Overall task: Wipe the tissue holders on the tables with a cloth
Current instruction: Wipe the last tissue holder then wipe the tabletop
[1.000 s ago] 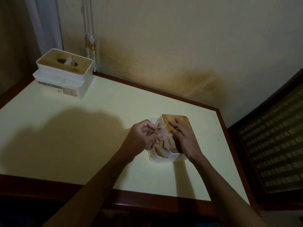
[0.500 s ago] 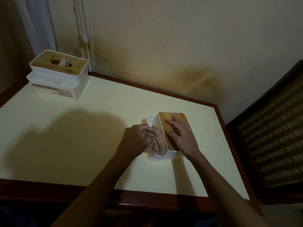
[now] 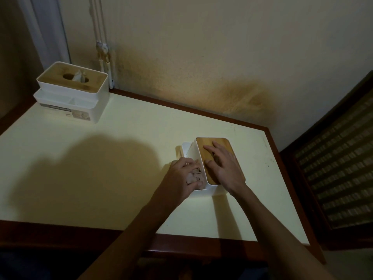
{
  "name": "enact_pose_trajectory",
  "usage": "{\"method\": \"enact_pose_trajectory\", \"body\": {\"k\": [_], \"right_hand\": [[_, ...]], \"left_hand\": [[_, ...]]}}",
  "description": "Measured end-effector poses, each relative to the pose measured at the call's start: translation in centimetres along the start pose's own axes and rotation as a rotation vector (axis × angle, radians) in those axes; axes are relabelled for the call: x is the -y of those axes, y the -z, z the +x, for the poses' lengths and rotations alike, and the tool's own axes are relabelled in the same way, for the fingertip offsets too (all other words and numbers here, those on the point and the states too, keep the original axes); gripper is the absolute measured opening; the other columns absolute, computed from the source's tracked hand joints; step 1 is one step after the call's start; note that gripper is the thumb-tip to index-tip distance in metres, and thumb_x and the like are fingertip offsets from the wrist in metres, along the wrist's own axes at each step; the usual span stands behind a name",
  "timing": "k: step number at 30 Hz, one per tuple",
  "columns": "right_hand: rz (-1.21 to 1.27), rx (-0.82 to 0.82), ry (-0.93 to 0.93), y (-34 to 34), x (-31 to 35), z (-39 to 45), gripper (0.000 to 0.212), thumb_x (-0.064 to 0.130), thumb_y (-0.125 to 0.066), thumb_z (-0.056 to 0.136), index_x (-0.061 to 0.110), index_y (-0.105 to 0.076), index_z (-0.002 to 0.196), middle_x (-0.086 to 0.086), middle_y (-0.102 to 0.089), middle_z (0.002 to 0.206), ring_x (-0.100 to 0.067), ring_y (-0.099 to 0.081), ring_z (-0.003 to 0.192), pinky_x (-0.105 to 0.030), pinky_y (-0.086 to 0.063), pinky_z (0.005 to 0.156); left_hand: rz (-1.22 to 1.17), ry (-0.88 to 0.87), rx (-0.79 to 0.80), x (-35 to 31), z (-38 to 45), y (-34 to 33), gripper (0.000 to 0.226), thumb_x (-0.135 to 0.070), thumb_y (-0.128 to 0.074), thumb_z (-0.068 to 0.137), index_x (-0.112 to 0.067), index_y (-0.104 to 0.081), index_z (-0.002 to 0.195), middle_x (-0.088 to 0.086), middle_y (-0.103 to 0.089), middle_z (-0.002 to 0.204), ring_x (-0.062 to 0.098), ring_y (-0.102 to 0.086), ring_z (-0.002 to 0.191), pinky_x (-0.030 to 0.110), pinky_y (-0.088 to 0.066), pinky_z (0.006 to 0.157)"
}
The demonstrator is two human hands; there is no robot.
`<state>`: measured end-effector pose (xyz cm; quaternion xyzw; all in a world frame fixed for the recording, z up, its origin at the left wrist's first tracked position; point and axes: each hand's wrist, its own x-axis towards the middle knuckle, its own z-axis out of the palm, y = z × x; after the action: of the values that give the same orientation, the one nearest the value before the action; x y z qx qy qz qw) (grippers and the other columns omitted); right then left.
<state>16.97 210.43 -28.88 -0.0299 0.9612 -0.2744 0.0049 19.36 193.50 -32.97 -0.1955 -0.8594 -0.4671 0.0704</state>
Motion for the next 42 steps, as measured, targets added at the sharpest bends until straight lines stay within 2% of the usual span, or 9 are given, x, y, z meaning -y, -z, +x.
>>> {"method": "enact_pose_trajectory", "body": {"k": [5,9,13,15,18,27,32,39,42], "right_hand": [[-0.022,-0.001,0.007,0.1,0.1,0.0,0.057,0.047,-0.038,0.083,0.037,-0.043,0.139,0.010,-0.027,0.155,-0.016,-0.023,0.141,-0.038,-0.018,0.114],[-0.040,0.006,0.020,0.0,0.2,0.0,0.057,0.046,-0.040,0.083,0.036,-0.042,0.139,0.009,-0.026,0.156,-0.016,-0.021,0.142,-0.037,-0.017,0.113],[-0.054,0.018,0.028,0.0,0.2,-0.1,0.058,0.046,-0.040,0.083,0.035,-0.041,0.140,0.007,-0.025,0.156,-0.016,-0.019,0.143,-0.036,-0.014,0.114],[-0.058,0.017,0.033,0.1,0.3,0.0,0.058,0.046,-0.040,0.083,0.035,-0.041,0.140,0.007,-0.025,0.156,-0.016,-0.019,0.143,-0.036,-0.014,0.114],[-0.060,0.015,0.032,0.2,0.4,0.0,0.058,0.045,-0.040,0.083,0.034,-0.041,0.140,0.006,-0.025,0.156,-0.017,-0.019,0.143,-0.034,-0.014,0.113],[-0.056,0.008,0.016,0.1,0.1,0.1,0.047,0.031,-0.050,0.096,0.030,-0.041,0.142,0.005,-0.025,0.157,-0.015,-0.017,0.144,-0.035,-0.010,0.115],[-0.020,0.048,0.003,0.4,0.3,0.0,0.061,0.044,-0.038,0.084,0.029,-0.041,0.143,0.004,-0.024,0.157,-0.014,-0.016,0.145,-0.034,-0.009,0.115],[-0.067,0.032,0.018,0.0,0.3,0.2,0.047,0.031,-0.047,0.097,0.029,-0.039,0.143,0.005,-0.022,0.157,-0.015,-0.015,0.145,-0.039,-0.009,0.116],[-0.077,0.027,0.018,0.1,0.2,0.3,0.047,0.030,-0.047,0.097,0.030,-0.038,0.144,0.006,-0.022,0.158,-0.014,-0.014,0.145,-0.038,-0.008,0.116]], "left_hand": [[0.105,-0.064,0.085,0.4,0.2,0.6,0.042,-0.036,-0.067,0.072,-0.010,-0.070,0.106,0.005,-0.071,0.101,0.024,-0.059,0.086,0.026,-0.036,0.078],[0.091,0.004,0.148,0.3,0.3,0.9,0.041,-0.034,-0.071,0.081,-0.011,-0.057,0.112,0.011,-0.064,0.099,0.026,-0.056,0.086,0.027,-0.037,0.069],[0.012,0.047,-0.019,-0.3,-0.3,-0.2,0.038,-0.019,-0.077,0.076,-0.010,-0.060,0.108,0.003,-0.052,0.106,0.013,-0.052,0.090,0.015,-0.041,0.076],[-0.054,0.140,-0.127,-0.6,-0.7,-0.4,0.039,-0.018,-0.080,0.071,-0.014,-0.061,0.105,-0.001,-0.051,0.100,0.008,-0.050,0.085,0.004,-0.036,0.071],[-0.036,0.200,-0.197,-0.9,-0.6,-0.7,0.035,-0.017,-0.084,0.067,-0.014,-0.066,0.096,-0.001,-0.055,0.088,0.010,-0.051,0.076,0.000,-0.035,0.065],[-0.054,0.190,-0.205,-1.2,1.7,-0.7,0.013,-0.004,-0.074,0.073,-0.006,-0.072,0.085,0.011,-0.066,0.082,0.025,-0.063,0.073,0.015,-0.038,0.063],[0.054,0.053,-0.089,-1.5,0.9,0.2,0.023,-0.016,-0.065,0.068,-0.011,-0.075,0.088,0.012,-0.068,0.075,0.027,-0.063,0.066,0.019,-0.040,0.062],[0.123,0.193,-0.106,-2.1,0.6,-0.8,0.009,-0.009,-0.068,0.080,-0.006,-0.072,0.088,0.012,-0.072,0.085,0.029,-0.067,0.077,0.032,-0.054,0.068],[0.240,0.207,-0.057,-2.6,1.2,-0.6,0.013,-0.012,-0.062,0.085,-0.006,-0.069,0.095,0.015,-0.069,0.087,0.032,-0.064,0.081,0.035,-0.051,0.067]]}}
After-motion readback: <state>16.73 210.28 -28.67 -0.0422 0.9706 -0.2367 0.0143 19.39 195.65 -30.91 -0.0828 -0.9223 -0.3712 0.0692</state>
